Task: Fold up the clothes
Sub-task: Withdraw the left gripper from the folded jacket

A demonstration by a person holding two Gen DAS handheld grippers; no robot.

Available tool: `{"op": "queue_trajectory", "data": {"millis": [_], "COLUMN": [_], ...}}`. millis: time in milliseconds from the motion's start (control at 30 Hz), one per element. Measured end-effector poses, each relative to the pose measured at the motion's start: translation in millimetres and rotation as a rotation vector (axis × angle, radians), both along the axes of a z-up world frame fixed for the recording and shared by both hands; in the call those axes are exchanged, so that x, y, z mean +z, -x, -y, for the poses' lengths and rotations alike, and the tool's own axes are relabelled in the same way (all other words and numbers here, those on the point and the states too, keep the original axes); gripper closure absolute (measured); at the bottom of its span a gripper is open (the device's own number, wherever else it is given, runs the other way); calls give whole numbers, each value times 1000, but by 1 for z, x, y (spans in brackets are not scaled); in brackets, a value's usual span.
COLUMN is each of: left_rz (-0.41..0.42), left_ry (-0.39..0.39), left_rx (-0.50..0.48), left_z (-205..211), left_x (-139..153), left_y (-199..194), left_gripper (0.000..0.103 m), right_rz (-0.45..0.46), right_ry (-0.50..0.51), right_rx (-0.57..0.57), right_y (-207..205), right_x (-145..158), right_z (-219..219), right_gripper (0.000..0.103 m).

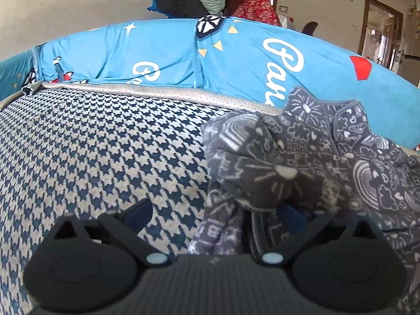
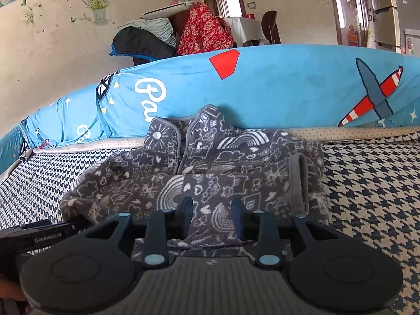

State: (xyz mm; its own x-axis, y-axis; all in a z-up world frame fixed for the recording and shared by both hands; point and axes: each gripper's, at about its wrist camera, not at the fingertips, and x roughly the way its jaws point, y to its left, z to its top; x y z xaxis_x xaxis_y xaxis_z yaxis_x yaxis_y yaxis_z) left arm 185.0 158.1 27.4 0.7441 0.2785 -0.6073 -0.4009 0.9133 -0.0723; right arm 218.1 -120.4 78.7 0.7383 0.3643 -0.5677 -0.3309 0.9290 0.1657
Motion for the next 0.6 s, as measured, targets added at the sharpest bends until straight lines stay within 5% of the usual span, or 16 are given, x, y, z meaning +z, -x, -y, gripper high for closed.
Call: {"op": "queue_trajectory", "data": {"millis": [200,400,500,600], "left_rz": [-24,-9,-14,5], "left_ry": [141,97,170,183], "left_rx": [166,264,343,307], "left_z": [-38,-45,-63,-61], "left_x": [-9,-4,-8,-7], "left_y": [10,20,27,30], "left_gripper": [2,1,1,1], "right_rz": [-26,-29,-34,-36], "right_ry": [41,60,64,63], "right_rx": [35,51,52,58], "right_y": [0,0,-1,-2], "right_x": [-8,-11,-12,-13], "right_z": [-9,-15,-16,-17], "right_gripper": [71,70,70,70]}}
